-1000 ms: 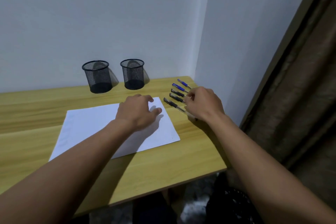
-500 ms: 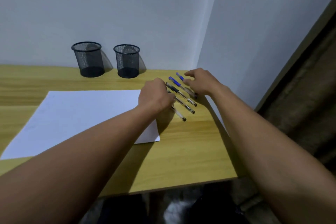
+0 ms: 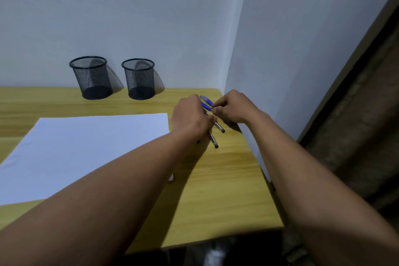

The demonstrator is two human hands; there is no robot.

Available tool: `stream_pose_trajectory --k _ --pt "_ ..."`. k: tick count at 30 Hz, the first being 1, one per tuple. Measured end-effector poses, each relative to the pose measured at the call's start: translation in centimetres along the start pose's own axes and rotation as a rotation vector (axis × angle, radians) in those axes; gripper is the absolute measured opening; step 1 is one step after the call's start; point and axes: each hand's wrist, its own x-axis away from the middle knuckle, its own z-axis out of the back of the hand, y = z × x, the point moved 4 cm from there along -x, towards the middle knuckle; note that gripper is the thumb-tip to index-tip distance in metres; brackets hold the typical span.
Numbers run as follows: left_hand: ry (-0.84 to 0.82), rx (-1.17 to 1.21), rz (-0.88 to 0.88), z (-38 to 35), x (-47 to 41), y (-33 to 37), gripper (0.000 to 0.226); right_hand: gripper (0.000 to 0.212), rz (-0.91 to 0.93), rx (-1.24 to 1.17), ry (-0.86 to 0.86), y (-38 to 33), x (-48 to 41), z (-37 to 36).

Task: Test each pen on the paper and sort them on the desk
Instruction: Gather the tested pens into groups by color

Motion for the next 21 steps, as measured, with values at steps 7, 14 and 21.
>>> stream_pose_trajectory --k 7,14,21 --pt "-0.053 0.144 0.120 0.2 -2.1 -0.8 0.061 0.037 -0.042 -0.066 0.034 0.8 0.0 0.1" --pt "-0.095 0.250 0.267 0.6 -3.7 -1.5 0.060 0.041 -0.101 -0.109 0.015 1.0 0.0 0.3" --pt "-0.200 0.299 0.375 0.5 -5.0 -1.9 0.055 0.029 -0.232 -0.159 -0.069 1.2 0.3 0.9"
